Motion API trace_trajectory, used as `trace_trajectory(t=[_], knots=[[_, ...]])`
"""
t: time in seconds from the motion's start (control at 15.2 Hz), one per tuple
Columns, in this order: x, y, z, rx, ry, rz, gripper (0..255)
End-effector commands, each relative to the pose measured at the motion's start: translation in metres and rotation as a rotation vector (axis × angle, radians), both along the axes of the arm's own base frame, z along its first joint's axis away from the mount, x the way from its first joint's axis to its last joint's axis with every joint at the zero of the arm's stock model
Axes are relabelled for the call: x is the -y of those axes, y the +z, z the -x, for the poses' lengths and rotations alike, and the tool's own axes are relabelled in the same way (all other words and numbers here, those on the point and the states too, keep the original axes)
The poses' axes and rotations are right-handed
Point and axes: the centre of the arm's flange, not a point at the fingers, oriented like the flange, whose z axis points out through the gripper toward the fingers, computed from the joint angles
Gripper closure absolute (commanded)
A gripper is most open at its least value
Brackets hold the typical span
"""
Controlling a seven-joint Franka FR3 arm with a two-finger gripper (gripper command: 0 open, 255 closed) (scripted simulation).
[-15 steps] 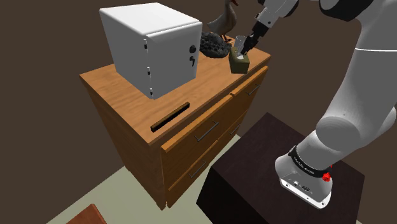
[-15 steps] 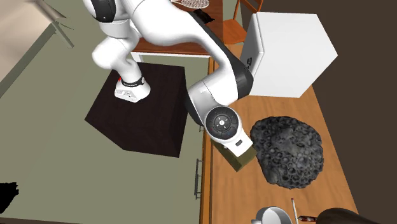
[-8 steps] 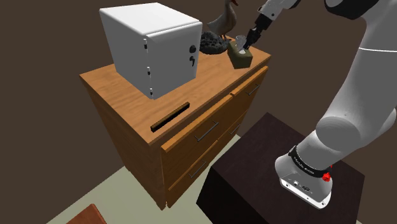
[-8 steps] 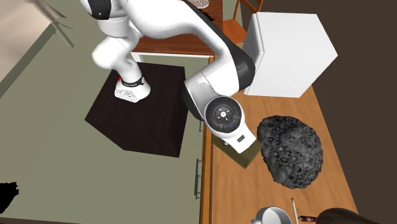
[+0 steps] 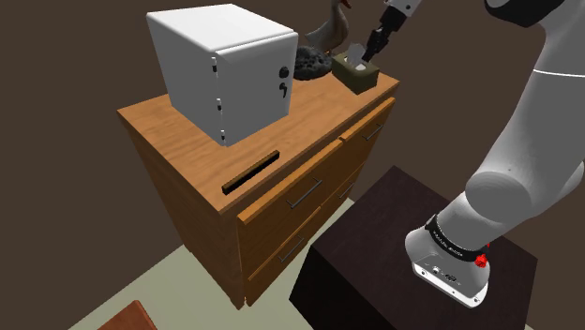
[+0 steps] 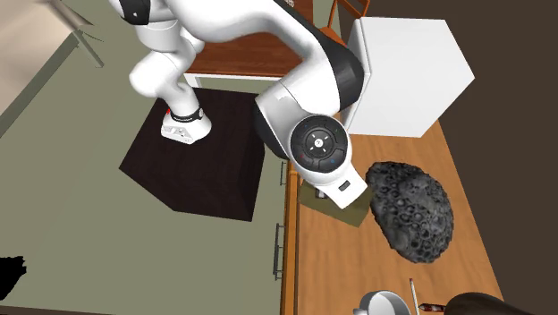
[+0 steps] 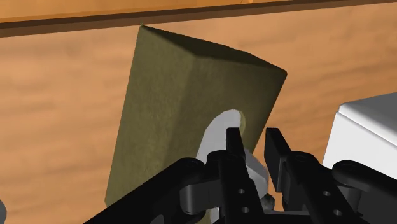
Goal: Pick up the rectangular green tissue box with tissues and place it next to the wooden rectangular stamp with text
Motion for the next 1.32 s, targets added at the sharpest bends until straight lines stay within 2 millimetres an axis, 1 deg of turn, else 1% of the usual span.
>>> trace_trajectory(t=[0.0, 1.25], knots=[[-0.001, 0.011, -0.001, 0.001, 0.002, -0.001, 255], [-0.001, 0.111, -0.001, 0.001, 0.002, -0.001, 255]])
